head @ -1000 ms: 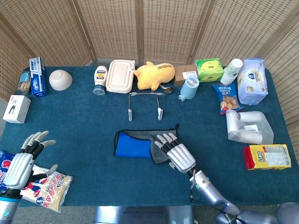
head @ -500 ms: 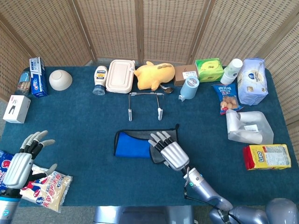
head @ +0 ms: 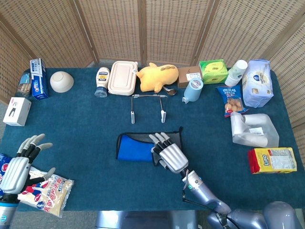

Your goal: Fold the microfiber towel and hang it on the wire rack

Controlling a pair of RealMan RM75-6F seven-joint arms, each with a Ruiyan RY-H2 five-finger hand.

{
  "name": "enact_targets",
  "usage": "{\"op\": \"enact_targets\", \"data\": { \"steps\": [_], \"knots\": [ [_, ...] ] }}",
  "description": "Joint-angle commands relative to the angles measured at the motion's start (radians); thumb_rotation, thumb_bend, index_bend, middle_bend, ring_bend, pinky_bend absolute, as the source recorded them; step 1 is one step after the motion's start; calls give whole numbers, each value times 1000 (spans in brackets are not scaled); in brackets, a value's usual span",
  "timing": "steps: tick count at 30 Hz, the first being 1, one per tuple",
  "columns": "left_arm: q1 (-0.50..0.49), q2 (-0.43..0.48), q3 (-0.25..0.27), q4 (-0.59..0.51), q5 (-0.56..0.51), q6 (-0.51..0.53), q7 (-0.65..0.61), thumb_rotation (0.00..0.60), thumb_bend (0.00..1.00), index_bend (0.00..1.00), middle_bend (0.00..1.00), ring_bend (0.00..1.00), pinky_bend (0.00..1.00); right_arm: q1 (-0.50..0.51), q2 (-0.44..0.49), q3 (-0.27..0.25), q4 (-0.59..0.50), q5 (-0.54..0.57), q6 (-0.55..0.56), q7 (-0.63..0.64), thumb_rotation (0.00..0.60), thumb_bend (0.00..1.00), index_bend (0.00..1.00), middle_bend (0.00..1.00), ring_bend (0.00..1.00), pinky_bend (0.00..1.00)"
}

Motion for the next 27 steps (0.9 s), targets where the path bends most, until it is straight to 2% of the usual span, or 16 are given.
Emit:
{"op": "enact_targets", "data": {
  "steps": [1, 8, 15, 27],
  "knots": [
    [1, 2, 0, 0, 0, -1, -3, 600, 340, 234, 90, 0, 0, -2, -3, -1, 8, 5, 6, 7, 600, 417, 386, 47, 0, 0],
    [3, 2, -1, -1, 3, -4, -5, 600, 339, 233, 86, 0, 0, -9, 1, -3, 8, 14, 17, 21, 600, 451, 406, 49, 0, 0],
    [7, 4, -1, -6, 4, -2, -5, 600, 340, 228, 77, 0, 0, -16, 1, -10, 15, 15, 32, 52, 600, 448, 547, 86, 0, 0],
    [20, 14, -2, -20, 11, 16, -4, 600, 339, 215, 62, 0, 0, -26, -15, -9, 49, 25, 52, 119, 600, 443, 677, 126, 0, 0]
  ]
}}
